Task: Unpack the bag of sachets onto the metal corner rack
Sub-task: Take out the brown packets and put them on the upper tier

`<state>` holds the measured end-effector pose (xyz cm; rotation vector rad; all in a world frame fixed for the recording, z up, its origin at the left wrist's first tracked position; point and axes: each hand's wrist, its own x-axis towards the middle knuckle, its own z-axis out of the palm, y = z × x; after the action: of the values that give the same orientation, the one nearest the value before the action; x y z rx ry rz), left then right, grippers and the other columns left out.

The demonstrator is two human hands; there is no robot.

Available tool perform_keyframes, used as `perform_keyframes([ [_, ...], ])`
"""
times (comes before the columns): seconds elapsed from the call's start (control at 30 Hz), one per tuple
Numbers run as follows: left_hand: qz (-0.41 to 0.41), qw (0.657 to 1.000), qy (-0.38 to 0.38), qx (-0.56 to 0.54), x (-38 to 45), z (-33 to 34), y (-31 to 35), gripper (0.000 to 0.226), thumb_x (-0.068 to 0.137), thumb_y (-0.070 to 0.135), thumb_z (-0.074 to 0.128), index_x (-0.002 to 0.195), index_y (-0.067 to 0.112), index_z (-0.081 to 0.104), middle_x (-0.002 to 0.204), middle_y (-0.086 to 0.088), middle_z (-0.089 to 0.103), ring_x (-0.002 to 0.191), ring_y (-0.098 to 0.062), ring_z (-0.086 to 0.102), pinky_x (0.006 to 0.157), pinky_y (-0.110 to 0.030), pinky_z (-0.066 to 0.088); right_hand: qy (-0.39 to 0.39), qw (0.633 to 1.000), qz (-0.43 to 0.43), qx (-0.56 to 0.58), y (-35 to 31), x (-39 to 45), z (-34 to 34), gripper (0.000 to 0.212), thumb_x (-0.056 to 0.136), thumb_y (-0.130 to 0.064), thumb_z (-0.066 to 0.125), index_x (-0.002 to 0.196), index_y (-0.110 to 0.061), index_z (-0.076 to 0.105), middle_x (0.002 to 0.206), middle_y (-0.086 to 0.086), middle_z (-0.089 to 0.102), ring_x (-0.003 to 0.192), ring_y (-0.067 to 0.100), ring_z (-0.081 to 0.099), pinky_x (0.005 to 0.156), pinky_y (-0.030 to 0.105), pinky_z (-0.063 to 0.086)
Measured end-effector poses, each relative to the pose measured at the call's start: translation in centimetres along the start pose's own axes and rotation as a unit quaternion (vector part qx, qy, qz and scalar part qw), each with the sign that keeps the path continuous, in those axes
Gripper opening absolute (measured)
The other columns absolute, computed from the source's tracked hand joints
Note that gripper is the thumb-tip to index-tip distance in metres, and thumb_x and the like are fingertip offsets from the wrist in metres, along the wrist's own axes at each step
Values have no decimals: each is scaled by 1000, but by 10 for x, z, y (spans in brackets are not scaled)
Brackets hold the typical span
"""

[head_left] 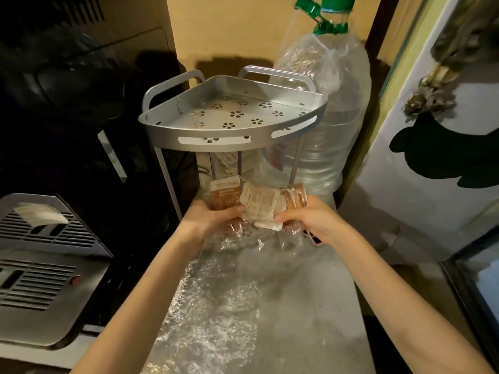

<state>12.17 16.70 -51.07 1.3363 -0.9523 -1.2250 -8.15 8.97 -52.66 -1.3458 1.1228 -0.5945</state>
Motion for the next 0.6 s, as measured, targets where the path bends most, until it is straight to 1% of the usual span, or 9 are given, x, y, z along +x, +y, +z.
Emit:
perform_keyframes([
  [0.07,64,998,-9,13,-8,4,20,23,73,0,69,95,7,66,69,6,74,62,-8,70,53,-19,56,12,999,-44,9,-15,-7,-4,34,60,-2,79,93,-10,70,96,12,74,92,29,69,86,45,54],
  [0.13,130,991,-6,38,-15,9,40,28,69,6,72,96,11,69,74,10,75,71,-10,71,63,-21,58,32,995,-96,14,-36,-14,-7,33,60,1,78,91,-9,70,97,13,73,92,27,69,88,46,53],
  [0.17,160,986,-1,48,-20,10,52,29,65,12,74,93,14,70,76,9,75,74,-12,71,67,-23,58,39,992,-123,15,-48,-18,-8,31,61,4,77,88,-10,70,96,13,73,91,26,69,87,44,54],
  [0.23,212,976,1,55,-27,14,77,26,60,18,73,86,17,72,73,7,75,68,-12,71,63,-22,57,41,983,-175,25,-75,-28,-10,29,63,9,73,85,-10,68,91,12,72,84,21,70,79,36,58],
  [0.3,255,965,-1,65,-31,17,103,20,61,17,73,81,15,71,65,7,73,59,-9,68,56,-21,54,48,974,-219,38,-102,-36,-14,26,65,12,71,83,-5,67,84,11,69,73,16,69,68,30,60],
  [0.33,274,959,0,71,-32,18,116,15,64,15,73,80,14,71,62,7,73,58,-7,68,55,-21,54,54,969,-236,42,-115,-40,-16,24,65,13,70,82,-3,67,82,12,69,70,17,68,66,29,60],
  [0.4,310,948,6,76,-32,19,144,8,71,7,71,78,11,70,57,9,71,55,-5,67,52,-19,55,64,960,-271,39,-145,-46,-20,23,64,11,71,78,-7,68,77,8,70,70,18,68,70,32,59],
  [0.5,354,932,7,79,-31,21,186,5,72,8,71,75,12,71,55,6,70,53,-7,66,50,-21,54,80,946,-313,25,-187,-55,-27,23,62,7,74,72,-12,69,68,-1,72,71,19,69,81,45,55],
  [0.6,383,920,-10,81,-32,21,224,8,71,11,71,79,10,71,60,3,71,58,-12,67,56,-27,57,98,934,-345,7,-226,-65,-33,23,56,-3,80,75,-11,70,80,11,73,80,30,70,84,55,53],
])
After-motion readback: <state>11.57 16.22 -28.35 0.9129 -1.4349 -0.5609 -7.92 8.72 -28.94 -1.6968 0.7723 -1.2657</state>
